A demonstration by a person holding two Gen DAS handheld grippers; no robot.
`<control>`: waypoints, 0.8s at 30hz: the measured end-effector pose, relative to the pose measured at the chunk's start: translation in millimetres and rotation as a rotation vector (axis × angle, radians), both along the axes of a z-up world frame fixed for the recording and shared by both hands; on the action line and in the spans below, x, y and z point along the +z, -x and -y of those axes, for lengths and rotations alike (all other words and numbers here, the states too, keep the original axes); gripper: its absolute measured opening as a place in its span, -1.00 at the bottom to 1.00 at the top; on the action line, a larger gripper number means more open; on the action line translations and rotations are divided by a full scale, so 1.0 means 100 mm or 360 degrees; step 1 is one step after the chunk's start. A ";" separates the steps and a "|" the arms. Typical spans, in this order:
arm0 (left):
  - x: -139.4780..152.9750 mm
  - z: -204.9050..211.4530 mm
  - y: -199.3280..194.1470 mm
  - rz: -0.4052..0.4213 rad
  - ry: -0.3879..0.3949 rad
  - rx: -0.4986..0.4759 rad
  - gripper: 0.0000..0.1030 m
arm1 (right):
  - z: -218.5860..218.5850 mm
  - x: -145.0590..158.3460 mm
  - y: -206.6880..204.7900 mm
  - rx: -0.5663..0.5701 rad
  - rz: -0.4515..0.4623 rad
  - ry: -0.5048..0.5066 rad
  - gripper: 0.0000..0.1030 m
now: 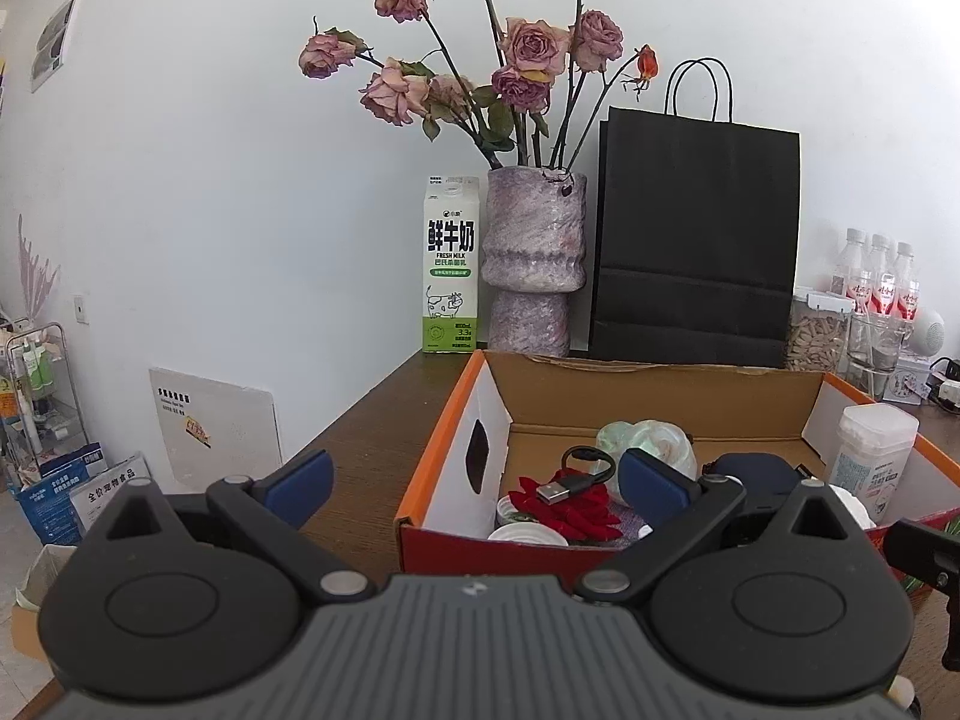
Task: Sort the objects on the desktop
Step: 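Withdraw both grippers from the box toward the remaining table items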
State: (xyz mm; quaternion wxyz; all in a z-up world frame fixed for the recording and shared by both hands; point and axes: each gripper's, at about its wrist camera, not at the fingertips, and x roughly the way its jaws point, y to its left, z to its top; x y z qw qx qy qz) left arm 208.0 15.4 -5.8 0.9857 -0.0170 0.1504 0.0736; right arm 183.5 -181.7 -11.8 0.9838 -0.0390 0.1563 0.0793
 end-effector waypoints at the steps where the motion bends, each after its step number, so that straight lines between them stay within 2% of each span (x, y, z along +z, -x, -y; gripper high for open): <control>1: 0.00 -0.01 0.02 -0.0002 -0.0006 0.0004 1.00 | 0.00 -0.01 0.02 -0.0004 -0.0003 0.0008 1.00; 13: -0.05 -0.07 0.28 -0.0019 -0.0033 0.0001 1.00 | 0.07 -0.13 0.28 -0.0036 -0.0041 0.0050 1.00; 19: -0.10 -0.19 0.45 -0.0050 -0.0005 0.0033 1.00 | 0.17 -0.14 0.48 -0.0066 -0.0040 -0.0017 1.00; 24: -0.09 -0.28 0.66 -0.0062 0.0035 0.0016 1.00 | 0.20 -0.14 0.64 -0.0050 -0.0054 -0.0007 1.00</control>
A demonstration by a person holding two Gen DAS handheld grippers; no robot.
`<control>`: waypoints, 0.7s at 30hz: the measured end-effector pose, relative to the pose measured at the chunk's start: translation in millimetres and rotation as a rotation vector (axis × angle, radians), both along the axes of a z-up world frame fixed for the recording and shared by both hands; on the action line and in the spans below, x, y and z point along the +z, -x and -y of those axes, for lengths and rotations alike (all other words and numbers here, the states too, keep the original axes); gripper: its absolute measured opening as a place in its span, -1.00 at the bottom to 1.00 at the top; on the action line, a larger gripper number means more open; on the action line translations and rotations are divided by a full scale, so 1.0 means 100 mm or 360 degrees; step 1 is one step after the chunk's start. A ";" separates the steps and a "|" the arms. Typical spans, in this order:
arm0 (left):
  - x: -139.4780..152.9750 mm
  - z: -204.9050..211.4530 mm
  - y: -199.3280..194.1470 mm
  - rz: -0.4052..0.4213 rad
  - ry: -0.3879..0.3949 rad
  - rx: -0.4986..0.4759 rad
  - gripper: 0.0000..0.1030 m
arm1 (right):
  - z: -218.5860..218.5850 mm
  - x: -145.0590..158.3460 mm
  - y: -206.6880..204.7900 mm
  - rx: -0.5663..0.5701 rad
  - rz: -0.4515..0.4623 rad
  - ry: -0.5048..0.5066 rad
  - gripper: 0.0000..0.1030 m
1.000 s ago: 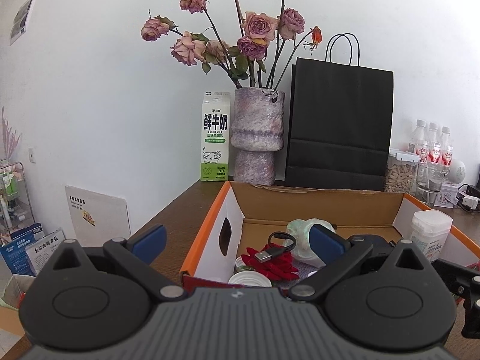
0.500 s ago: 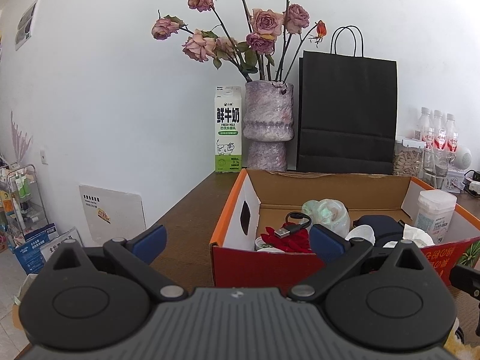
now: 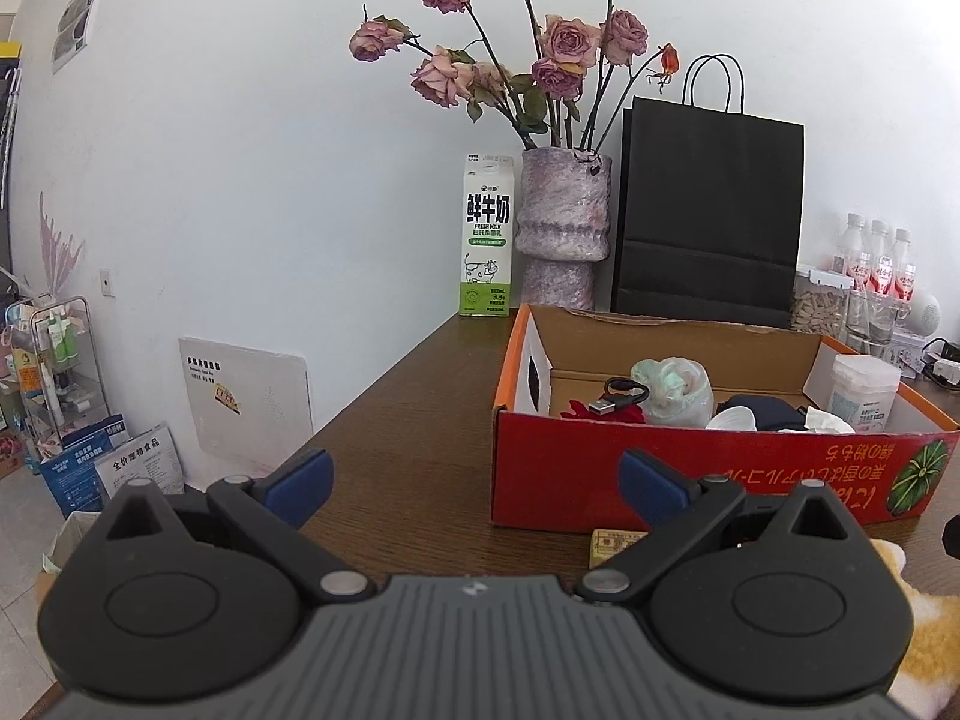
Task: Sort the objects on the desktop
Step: 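Withdraw both grippers from the box toward the remaining table items, then grasp the yellow-and-white plush toy with the right gripper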
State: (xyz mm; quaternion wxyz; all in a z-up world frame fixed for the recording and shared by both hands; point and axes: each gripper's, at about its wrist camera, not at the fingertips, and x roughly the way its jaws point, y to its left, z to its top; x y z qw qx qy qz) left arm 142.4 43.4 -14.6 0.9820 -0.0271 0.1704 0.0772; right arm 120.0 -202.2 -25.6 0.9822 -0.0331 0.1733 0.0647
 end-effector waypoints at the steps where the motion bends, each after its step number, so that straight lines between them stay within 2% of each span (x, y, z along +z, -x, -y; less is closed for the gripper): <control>1: 0.00 -0.01 0.04 -0.0012 0.0005 -0.0020 1.00 | 0.00 0.00 0.04 0.0006 -0.0005 0.0002 1.00; 6: 0.00 0.05 0.22 -0.0069 -0.0046 -0.0149 1.00 | 0.00 0.00 0.27 0.0049 -0.0038 0.0010 1.00; 10: -0.07 0.14 0.30 -0.0132 -0.0129 -0.0169 1.00 | -0.03 0.03 0.42 0.0098 -0.0082 -0.0018 1.00; 16: -0.11 0.13 0.40 -0.0173 -0.0130 -0.0198 1.00 | -0.20 0.11 0.42 0.0222 -0.0174 -0.0061 1.00; 21: -0.12 0.05 0.44 -0.0198 -0.0144 -0.0184 1.00 | -0.46 0.12 0.25 0.0319 -0.0274 -0.0030 0.78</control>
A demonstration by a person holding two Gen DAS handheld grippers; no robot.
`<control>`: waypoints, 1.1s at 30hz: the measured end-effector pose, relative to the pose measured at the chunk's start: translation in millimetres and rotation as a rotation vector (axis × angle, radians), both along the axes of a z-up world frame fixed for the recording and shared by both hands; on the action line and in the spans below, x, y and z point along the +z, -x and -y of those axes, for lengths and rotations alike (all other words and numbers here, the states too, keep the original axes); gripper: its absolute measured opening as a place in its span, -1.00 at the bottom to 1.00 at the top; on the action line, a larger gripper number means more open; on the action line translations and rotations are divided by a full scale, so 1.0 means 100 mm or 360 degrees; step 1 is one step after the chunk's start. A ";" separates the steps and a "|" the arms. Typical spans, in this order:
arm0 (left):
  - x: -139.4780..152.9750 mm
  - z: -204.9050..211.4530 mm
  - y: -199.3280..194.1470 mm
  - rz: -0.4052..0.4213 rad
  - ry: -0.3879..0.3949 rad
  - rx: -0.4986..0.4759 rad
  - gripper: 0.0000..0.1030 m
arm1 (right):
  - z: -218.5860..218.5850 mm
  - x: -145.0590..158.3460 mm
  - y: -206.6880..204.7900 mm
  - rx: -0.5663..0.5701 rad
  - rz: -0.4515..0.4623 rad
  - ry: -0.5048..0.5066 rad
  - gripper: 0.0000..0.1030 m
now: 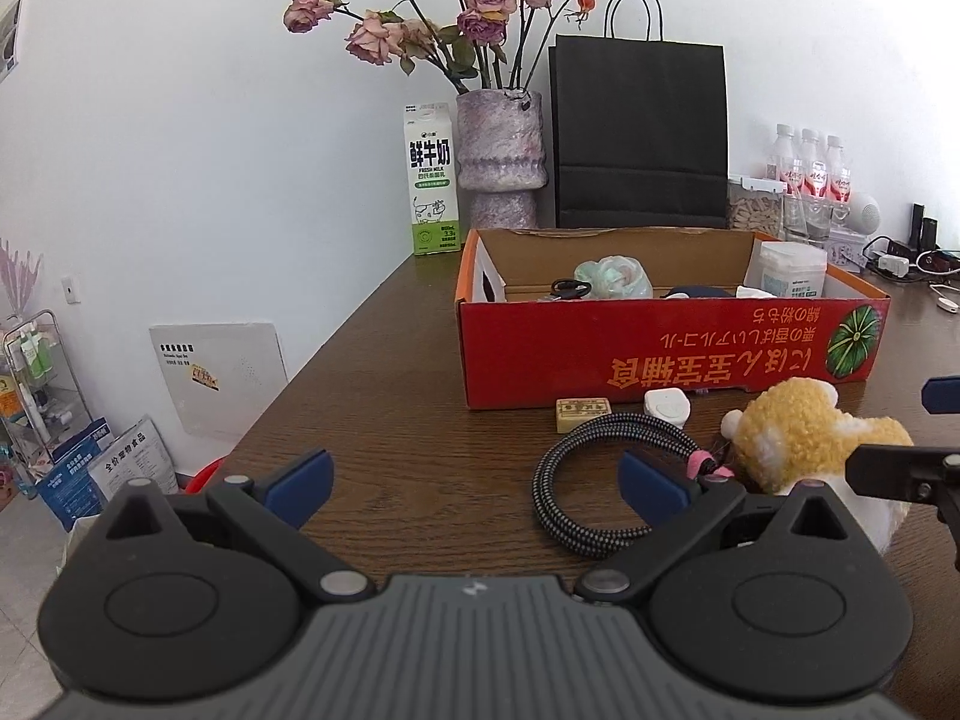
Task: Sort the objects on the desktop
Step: 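Grasp the yellow-and-white plush toy with the right gripper, then grasp the braided black cable with pink ties with the left gripper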
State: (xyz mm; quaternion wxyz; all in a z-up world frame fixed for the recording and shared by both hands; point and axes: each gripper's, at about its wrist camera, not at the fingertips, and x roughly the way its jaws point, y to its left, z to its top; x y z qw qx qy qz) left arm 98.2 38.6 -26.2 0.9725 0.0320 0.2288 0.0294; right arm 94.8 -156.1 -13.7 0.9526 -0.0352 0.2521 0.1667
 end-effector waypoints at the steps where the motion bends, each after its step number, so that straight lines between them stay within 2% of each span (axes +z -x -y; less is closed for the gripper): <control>1: 0.00 -0.02 0.01 -0.0005 0.0000 0.0005 1.00 | -0.04 0.01 -0.05 0.0018 -0.0020 0.0011 0.75; 3: 0.00 -0.07 0.02 -0.0010 0.0017 0.0011 1.00 | -0.11 0.04 -0.20 0.0044 -0.0089 0.0039 0.45; 5: 0.00 -0.12 0.04 -0.0012 0.0032 0.0023 1.00 | -0.17 0.04 -0.34 0.0062 -0.0176 0.0065 0.29; 9: 0.01 -0.18 0.04 -0.0012 0.0046 0.0040 1.00 | -0.25 -0.03 -0.59 0.0113 -0.0380 0.0083 0.23; 11: 0.02 -0.20 0.03 -0.0019 0.0058 0.0044 1.00 | -0.26 -0.07 -0.65 0.0145 -0.0437 0.0070 0.03; 16: 0.03 -0.19 0.02 -0.0023 0.0067 0.0013 1.00 | -0.16 -0.05 -0.55 0.0132 -0.0391 -0.0021 -0.04; 23: 0.03 -0.04 -0.10 -0.0082 0.0105 -0.0076 1.00 | 0.23 0.07 -0.39 0.0027 -0.0285 -0.0211 -0.05; 27: 0.05 0.10 -0.22 -0.0162 0.0149 -0.0144 1.00 | 0.50 0.14 -0.34 -0.0092 -0.0219 -0.0297 -0.04; 33: 0.08 0.32 -0.44 -0.0306 0.0198 -0.0248 1.00 | 0.81 0.15 -0.31 -0.0206 -0.0171 -0.0330 -0.04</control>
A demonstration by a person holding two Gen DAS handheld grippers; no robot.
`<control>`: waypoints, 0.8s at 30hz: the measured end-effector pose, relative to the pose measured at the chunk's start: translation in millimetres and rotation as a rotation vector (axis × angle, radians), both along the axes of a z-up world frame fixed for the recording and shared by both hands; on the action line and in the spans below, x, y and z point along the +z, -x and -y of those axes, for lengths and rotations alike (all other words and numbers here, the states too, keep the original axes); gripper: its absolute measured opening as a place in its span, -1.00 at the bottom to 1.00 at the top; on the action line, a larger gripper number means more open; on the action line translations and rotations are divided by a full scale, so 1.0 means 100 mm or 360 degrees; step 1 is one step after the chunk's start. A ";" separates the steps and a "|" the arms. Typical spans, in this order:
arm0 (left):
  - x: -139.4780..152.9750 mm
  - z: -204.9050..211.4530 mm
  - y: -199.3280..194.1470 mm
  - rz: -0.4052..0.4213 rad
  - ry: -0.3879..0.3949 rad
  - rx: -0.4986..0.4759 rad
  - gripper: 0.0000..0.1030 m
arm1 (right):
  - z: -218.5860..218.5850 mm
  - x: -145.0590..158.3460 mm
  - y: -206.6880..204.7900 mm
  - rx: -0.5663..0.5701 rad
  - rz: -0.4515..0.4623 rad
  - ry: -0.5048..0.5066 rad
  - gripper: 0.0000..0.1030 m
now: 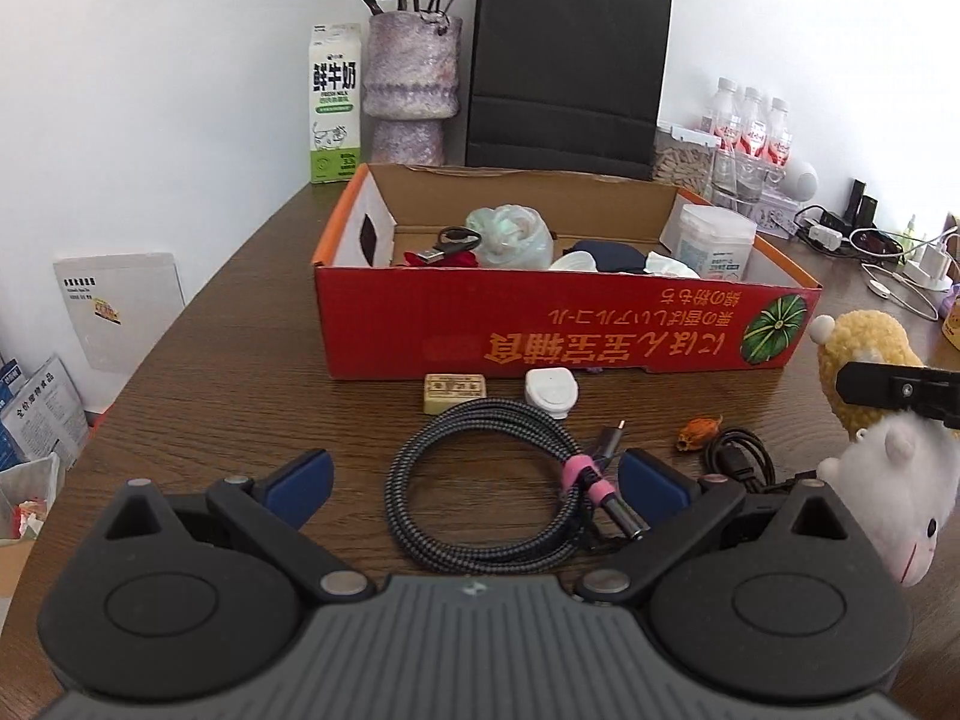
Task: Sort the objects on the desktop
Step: 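Grasp the braided black cable with pink ties with the left gripper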
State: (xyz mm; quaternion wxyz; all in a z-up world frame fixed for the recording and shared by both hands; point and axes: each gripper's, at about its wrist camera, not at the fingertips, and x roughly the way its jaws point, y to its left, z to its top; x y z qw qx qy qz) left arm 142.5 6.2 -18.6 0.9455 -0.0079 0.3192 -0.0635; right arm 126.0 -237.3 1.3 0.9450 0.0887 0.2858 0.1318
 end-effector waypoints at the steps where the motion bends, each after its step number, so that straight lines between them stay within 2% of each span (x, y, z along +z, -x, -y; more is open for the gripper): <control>1: 0.00 0.04 -0.03 -0.0018 -0.0001 -0.0013 1.00 | 0.03 0.00 0.00 -0.0008 0.0002 -0.0005 -0.04; 5: -0.04 0.14 -0.14 -0.0085 -0.0021 -0.0033 1.00 | 0.13 -0.03 0.02 -0.0022 0.0012 -0.0020 -0.04; 18: -0.18 0.23 -0.40 -0.0317 -0.0138 0.0050 1.00 | 0.13 -0.08 0.03 0.0016 0.0044 -0.0054 -0.04; 24: -0.20 0.22 -0.36 -0.0301 -0.0133 0.0037 0.95 | 0.15 -0.10 0.04 0.0022 0.0045 -0.0064 -0.04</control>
